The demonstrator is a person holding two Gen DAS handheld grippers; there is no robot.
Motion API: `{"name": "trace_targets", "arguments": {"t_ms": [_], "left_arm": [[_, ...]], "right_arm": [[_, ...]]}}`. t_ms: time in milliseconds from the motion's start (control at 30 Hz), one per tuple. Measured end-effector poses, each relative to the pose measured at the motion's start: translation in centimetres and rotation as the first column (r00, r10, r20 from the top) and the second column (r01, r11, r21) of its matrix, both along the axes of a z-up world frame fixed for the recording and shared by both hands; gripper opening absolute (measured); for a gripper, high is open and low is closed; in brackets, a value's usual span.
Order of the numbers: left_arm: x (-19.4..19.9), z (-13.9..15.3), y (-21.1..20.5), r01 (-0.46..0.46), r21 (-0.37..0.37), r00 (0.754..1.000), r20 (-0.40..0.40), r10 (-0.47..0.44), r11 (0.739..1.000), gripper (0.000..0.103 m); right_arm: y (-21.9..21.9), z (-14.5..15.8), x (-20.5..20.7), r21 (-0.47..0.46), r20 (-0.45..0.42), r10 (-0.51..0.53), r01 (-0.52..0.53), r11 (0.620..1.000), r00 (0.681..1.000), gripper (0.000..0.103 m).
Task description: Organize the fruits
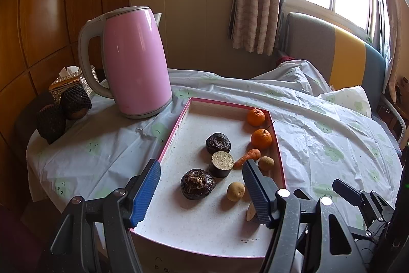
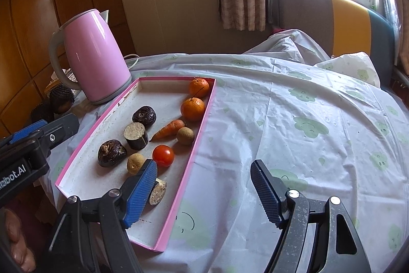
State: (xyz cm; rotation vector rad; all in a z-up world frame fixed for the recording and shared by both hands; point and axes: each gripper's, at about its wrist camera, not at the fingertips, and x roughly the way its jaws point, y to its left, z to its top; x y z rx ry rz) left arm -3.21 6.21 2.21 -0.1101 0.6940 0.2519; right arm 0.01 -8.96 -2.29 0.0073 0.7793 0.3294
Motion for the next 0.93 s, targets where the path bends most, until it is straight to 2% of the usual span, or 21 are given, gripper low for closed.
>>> {"name": "trace_targets", "arguments": {"t_ms": [667,700,767,933], "left_arm": [[0.18,-0.08,0.39,-0.012,-0.004,1.0,-0.006,0.012,1.0,0.068],[0.14,-0.05,0.36,-0.01,0.0,1.0,-0.003,0.01,1.0,0.067],[-0.02,0.11,0.39,-0.009,0.009,1.0,0.017,0.009,1.0,0.055],[0.04,0.3,0.54,-0.006,0.011,1.0,0.022,0.006,1.0,0.055]], "right_arm": [[0.35,-0.38,0.0,-0.012,-0.009,0.013,-0.013,1.0,1.0,0.076],[0.32,-0.41,0.01,-0.012,-0.01,0.013,-0.013,1.0,1.0,0.076],[0.28,-0.46,0.07,-0.012,-0.013,0.011,-0.011,1.0,1.0,0.076],[-0.22,-0.51,0.2,-0.008,-0.013,0.004,-0.004,1.0,1.0,0.076]]}}
